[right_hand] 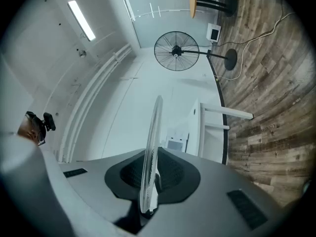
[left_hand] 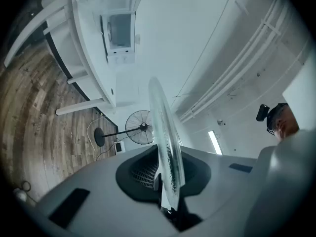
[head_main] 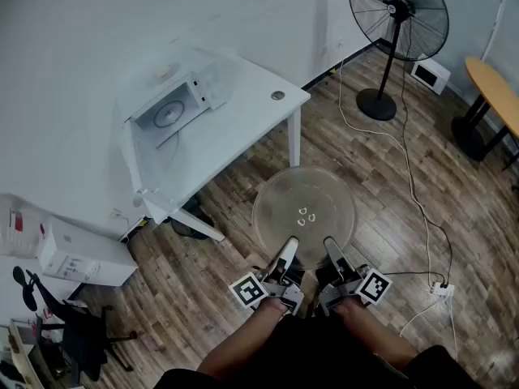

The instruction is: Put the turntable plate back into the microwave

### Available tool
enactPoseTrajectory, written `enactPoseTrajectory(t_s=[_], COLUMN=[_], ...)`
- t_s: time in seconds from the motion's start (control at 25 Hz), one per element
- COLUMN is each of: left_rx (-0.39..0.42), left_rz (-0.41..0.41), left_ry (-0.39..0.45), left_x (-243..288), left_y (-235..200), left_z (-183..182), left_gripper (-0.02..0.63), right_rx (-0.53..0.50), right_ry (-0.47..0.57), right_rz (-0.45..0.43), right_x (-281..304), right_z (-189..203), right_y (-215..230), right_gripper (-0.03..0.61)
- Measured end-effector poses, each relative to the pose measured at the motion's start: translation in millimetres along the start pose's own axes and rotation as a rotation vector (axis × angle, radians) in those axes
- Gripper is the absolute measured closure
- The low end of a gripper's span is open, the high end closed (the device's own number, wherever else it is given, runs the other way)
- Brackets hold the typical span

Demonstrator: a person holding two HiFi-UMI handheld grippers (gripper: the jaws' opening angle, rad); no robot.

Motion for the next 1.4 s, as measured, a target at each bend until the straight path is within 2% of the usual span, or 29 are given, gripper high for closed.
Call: enactPoseTrajectory(t_s=[0.28, 0.6, 1.0, 1.12, 1.4], left_rx=[0.005, 0.01, 0.05, 0.056, 0.094], left_rz=[-0.002, 0.002, -0.024, -0.056, -0.105], left_ry=[0.007, 0.043, 0.151, 0.194, 0.279], left_x=[0.1, 16.8, 50.5, 53.5, 59.5], left_y=[4.2, 4.9, 3.0, -0.4, -12.7], left_z=[4.7, 11.9, 24.2, 27.6, 2.9], left_gripper=[0.563, 0.56, 0.561, 0.56, 0.561], right_rx=[-0.001, -0.004, 0.035, 0.053, 0.103], right_ry=[-0.016, -0.063, -0.173, -0.211, -0.297], right_rz=[0.0, -0.02, -0.038, -0.028, -0.026], right_x=[-3.3, 3.4, 23.7, 31.8, 75.3], right_z=[-3.3, -26.3, -72.3, -80.0, -82.0], right_y=[-3.2, -6.1, -0.3, 3.4, 18.2], right_gripper=[0.526, 0.522, 0.522, 0.522, 0.525])
Point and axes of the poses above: the fingertips, and each gripper's own axes: x forward along the fingers, y to its right, z out of its underside, the point moved 9 cm from there along -x, backward along the fingers, and after that the axes turned 13 degrees about x, right-handed, at the moved point
